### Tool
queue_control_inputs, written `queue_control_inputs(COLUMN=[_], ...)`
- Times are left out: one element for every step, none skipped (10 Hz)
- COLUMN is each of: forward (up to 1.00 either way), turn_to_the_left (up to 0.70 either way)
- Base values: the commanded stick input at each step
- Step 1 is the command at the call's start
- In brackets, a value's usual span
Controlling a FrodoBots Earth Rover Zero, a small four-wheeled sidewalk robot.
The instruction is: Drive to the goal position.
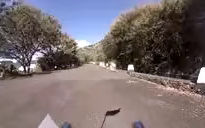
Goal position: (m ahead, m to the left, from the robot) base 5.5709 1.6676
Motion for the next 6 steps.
queue_control_inputs(forward=[0.5,0.5,0.5,0.5,0.5,0.5], turn_to_the_left=[0.0,0.0,0.0,0.0,0.0,0.0])
